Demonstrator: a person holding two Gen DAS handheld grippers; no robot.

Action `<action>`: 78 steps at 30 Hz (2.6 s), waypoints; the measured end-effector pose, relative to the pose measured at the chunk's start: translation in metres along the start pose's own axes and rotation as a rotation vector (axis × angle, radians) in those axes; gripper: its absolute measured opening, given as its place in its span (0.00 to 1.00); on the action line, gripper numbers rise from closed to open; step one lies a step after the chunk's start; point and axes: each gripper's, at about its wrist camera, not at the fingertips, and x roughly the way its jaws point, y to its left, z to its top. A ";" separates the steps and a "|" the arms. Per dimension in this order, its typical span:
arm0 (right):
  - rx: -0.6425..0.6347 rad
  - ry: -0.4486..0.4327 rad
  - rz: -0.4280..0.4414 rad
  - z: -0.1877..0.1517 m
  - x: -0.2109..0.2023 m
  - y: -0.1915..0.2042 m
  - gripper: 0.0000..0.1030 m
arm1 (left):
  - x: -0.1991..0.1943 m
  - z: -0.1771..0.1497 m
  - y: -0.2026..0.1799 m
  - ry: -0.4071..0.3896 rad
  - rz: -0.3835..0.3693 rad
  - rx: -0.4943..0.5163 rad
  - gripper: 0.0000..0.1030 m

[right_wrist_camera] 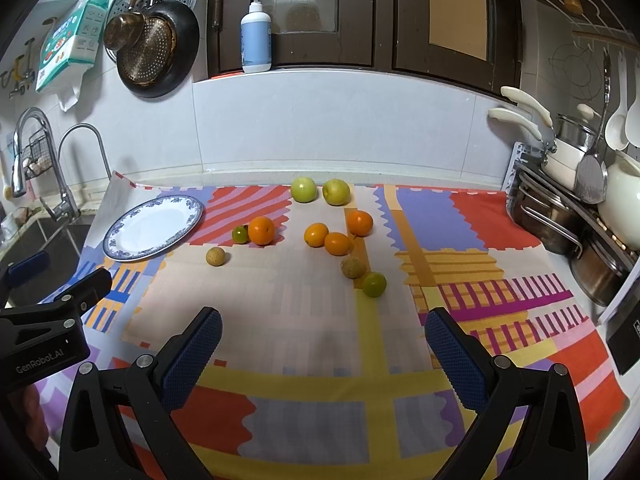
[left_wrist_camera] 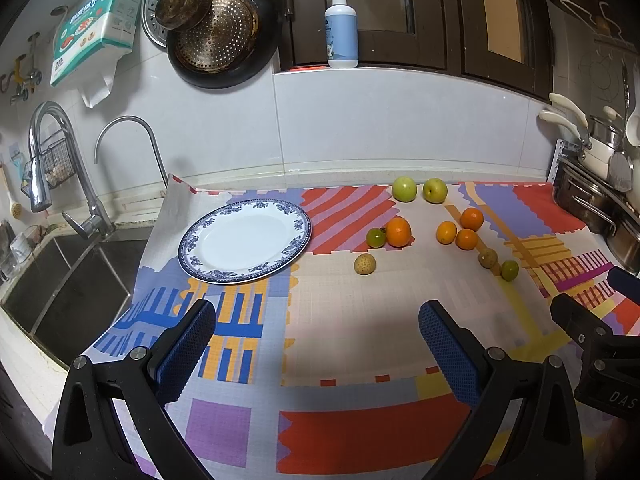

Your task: Organize fruits

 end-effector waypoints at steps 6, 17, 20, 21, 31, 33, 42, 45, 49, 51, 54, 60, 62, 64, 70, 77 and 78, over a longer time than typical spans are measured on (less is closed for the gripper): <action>0.000 0.001 0.001 0.001 0.000 0.000 0.99 | 0.000 0.000 0.000 0.000 0.000 0.000 1.00; -0.002 0.002 0.011 0.002 0.002 0.000 0.99 | 0.001 0.001 -0.001 -0.026 -0.009 0.006 1.00; 0.004 -0.009 0.017 0.004 0.005 -0.003 0.99 | 0.002 0.005 -0.001 -0.051 -0.010 0.019 1.00; 0.004 -0.011 0.018 0.007 0.008 -0.003 0.99 | 0.003 0.006 -0.001 -0.060 -0.014 0.019 1.00; 0.045 0.010 0.013 0.024 0.040 -0.017 0.93 | 0.027 0.020 -0.010 -0.082 -0.018 0.043 0.90; 0.065 0.022 0.011 0.025 0.046 -0.021 0.92 | 0.034 0.022 -0.012 -0.078 -0.019 0.046 0.88; 0.118 0.101 -0.006 0.025 0.080 -0.032 0.82 | 0.068 0.028 -0.022 -0.037 -0.027 0.071 0.79; 0.142 0.131 -0.012 0.024 0.093 -0.036 0.80 | 0.083 0.029 -0.025 -0.015 -0.032 0.078 0.76; 0.171 0.180 -0.001 0.022 0.113 -0.040 0.75 | 0.100 0.030 -0.028 0.016 -0.039 0.083 0.72; 0.176 0.197 -0.002 0.022 0.122 -0.040 0.73 | 0.110 0.030 -0.030 0.032 -0.041 0.086 0.70; 0.184 0.218 -0.011 0.021 0.134 -0.043 0.70 | 0.125 0.030 -0.034 0.059 -0.045 0.091 0.67; 0.200 0.254 -0.041 0.017 0.153 -0.050 0.63 | 0.146 0.030 -0.039 0.092 -0.053 0.104 0.62; 0.205 0.261 -0.045 0.016 0.156 -0.052 0.62 | 0.154 0.030 -0.041 0.107 -0.057 0.107 0.61; 0.208 0.270 -0.052 0.015 0.159 -0.053 0.59 | 0.160 0.029 -0.042 0.123 -0.061 0.109 0.57; 0.213 0.287 -0.069 0.014 0.168 -0.056 0.51 | 0.174 0.027 -0.043 0.160 -0.079 0.100 0.50; 0.195 0.290 -0.090 0.015 0.174 -0.055 0.45 | 0.188 0.024 -0.046 0.195 -0.082 0.103 0.44; 0.194 0.291 -0.094 0.015 0.175 -0.056 0.43 | 0.190 0.025 -0.046 0.197 -0.086 0.103 0.44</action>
